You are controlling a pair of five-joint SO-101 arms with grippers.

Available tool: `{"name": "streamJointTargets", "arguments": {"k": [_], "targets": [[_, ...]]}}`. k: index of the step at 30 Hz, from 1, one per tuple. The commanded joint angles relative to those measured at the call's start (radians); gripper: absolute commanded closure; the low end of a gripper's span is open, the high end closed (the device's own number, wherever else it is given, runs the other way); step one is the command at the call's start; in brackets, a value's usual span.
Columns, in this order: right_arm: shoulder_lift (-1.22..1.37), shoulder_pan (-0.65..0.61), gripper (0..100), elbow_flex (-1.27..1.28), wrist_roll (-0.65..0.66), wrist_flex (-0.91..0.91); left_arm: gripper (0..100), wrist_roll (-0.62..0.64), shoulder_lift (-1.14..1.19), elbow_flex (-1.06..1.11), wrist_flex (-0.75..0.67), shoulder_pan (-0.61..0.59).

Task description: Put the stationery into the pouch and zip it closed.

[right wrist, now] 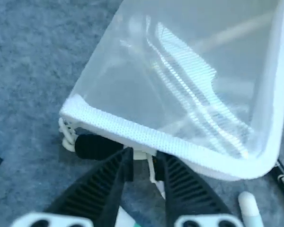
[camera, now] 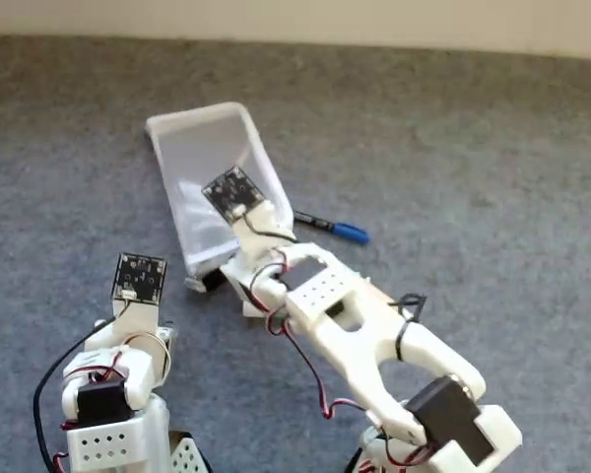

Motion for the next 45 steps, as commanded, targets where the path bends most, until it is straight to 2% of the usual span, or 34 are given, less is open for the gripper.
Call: {"name": "streamJointTargets", "arguments": {"k": [1,4,7,16,21,26,31,38,45], "targets": [[-0.01,-0.013,77.9,-0.133,-0.155,0.137,84,-0.003,-0.013,-0.065,-0.003,-0.01],[-0.004,-0.015,77.4,-0.191,-0.269,0.226,84,-0.003,-0.013,-0.065,-0.003,-0.01],[-0.001,-0.036,77.4,-0.213,-0.347,0.229,84,-0.003,-0.013,-0.065,-0.003,-0.01],[0.002,-0.143,77.4,-0.209,-0.384,0.236,84,-0.003,-0.013,-0.065,-0.003,-0.01],[0.013,-0.139,77.3,-0.216,-0.6,0.231,84,-0.003,-0.013,-0.065,-0.003,-0.01],[0.154,-0.13,77.4,-0.225,-0.655,0.231,84,-0.003,-0.013,-0.065,-0.003,-0.01],[0.288,-0.094,77.4,-0.338,-0.747,0.236,84,-0.003,-0.013,-0.065,-0.003,-0.01],[0.265,-0.07,77.4,-0.366,-0.818,0.236,84,-0.003,-0.013,-0.065,-0.002,-0.01],[0.26,-0.065,77.4,-0.372,-0.821,0.22,84,-0.003,-0.013,-0.065,-0.002,-0.01]]}}
